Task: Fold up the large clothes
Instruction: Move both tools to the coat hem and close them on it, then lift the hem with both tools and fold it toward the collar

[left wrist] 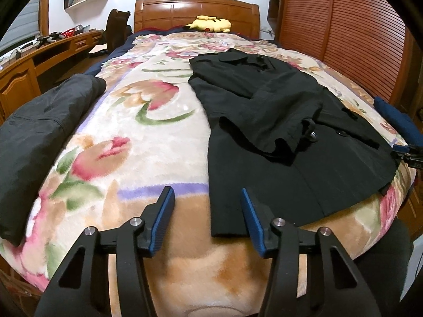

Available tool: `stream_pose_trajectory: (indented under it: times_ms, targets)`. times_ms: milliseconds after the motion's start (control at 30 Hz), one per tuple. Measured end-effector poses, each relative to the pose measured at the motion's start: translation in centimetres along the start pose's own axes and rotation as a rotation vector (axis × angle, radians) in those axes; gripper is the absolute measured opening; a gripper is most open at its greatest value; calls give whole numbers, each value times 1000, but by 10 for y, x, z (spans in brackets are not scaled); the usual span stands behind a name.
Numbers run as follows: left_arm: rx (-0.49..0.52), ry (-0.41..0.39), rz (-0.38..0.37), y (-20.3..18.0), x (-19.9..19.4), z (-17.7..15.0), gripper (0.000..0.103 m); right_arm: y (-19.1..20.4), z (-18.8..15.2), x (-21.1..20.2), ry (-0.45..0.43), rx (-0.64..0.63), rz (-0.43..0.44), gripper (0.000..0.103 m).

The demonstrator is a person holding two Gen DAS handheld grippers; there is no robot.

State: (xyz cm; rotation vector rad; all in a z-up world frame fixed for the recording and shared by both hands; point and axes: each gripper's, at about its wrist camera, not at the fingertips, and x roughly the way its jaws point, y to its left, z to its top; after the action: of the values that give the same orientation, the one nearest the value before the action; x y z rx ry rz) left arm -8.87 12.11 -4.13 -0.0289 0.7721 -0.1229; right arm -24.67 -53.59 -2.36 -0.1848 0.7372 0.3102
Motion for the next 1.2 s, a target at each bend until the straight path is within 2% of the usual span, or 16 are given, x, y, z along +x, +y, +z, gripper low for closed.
stream_pose_trajectory:
  times_ms: [100, 433, 467, 500, 533, 600, 633, 667, 767, 867, 933, 1033, 1100, 1167, 1200]
  targets:
    - [2, -4, -13, -3, -3, -2, 45, -3, -2, 2, -1, 15, 15, 58]
    - [-7, 0, -48, -7, 1, -6, 44, -2, -6, 10, 4, 12, 33, 58]
    - [-6, 1, -59, -7, 1, -7, 31, -2, -7, 10, 4, 11, 38, 58]
    - [-4, 8, -74, -8, 2, -7, 21, -2, -8, 9, 6, 8, 44, 55]
    - [-2, 9, -69, -9, 1, -8, 20, -2, -8, 8, 6, 4, 50, 53]
    - [4, 5, -48, -11, -1, -7, 12, -1, -10, 6, 6, -7, 55, 43]
    - [8, 1, -46, -13, -3, -7, 10, -1, -10, 5, 4, -13, 57, 38]
    - [13, -11, -40, -15, -6, -6, 9, -1, -10, 4, 3, -19, 50, 29]
    - [43, -54, -13, -24, -18, -3, 8, 0, -9, 1, -6, -29, 51, 19]
    - [61, -74, -7, -29, -26, 0, 8, 0, -9, 1, -7, -32, 41, 18]
    - [68, -72, -3, -29, -27, 1, 8, -2, -8, 0, -14, -16, 40, 19]
    - [71, -64, -1, -27, -25, 2, 8, -9, -6, 0, -29, 21, 35, 35]
    - [67, -54, -1, -25, -23, 1, 8, -14, -7, 6, -21, 40, 0, 53]
    - [65, -46, 5, -24, -19, -1, 8, -17, -7, 11, -9, 60, -8, 62]
    - [64, -41, 8, -24, -18, -2, 8, -19, -7, 13, -8, 69, 5, 62]
